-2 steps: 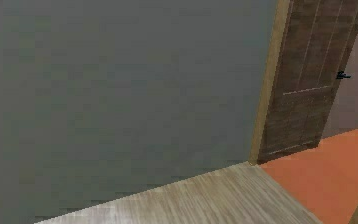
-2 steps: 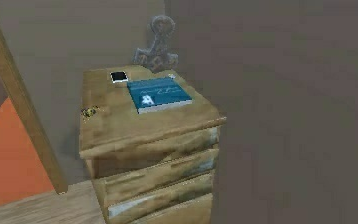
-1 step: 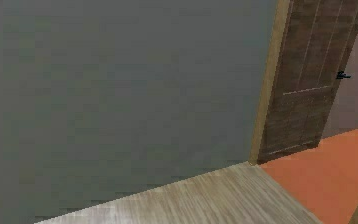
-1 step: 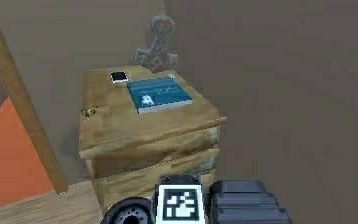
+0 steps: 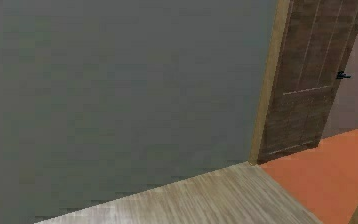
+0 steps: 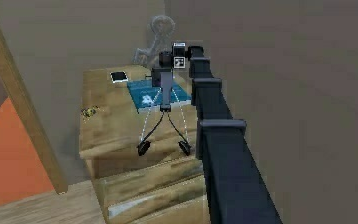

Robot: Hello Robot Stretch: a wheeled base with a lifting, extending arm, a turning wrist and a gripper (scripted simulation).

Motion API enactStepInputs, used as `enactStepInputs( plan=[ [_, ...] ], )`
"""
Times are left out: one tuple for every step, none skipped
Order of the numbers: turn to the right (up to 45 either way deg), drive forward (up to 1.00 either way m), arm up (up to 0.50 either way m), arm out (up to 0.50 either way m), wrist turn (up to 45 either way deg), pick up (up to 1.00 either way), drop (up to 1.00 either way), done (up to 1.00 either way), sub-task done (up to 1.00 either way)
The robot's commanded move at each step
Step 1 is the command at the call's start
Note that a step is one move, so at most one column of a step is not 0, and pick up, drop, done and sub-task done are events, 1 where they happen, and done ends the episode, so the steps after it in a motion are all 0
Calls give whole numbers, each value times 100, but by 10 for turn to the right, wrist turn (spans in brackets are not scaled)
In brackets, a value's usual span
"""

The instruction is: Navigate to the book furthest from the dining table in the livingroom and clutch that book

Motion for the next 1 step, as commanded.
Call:
enactStepInputs(
  plan=[
    [0,0,0,0,450,0,0,0,0]
  ],
)
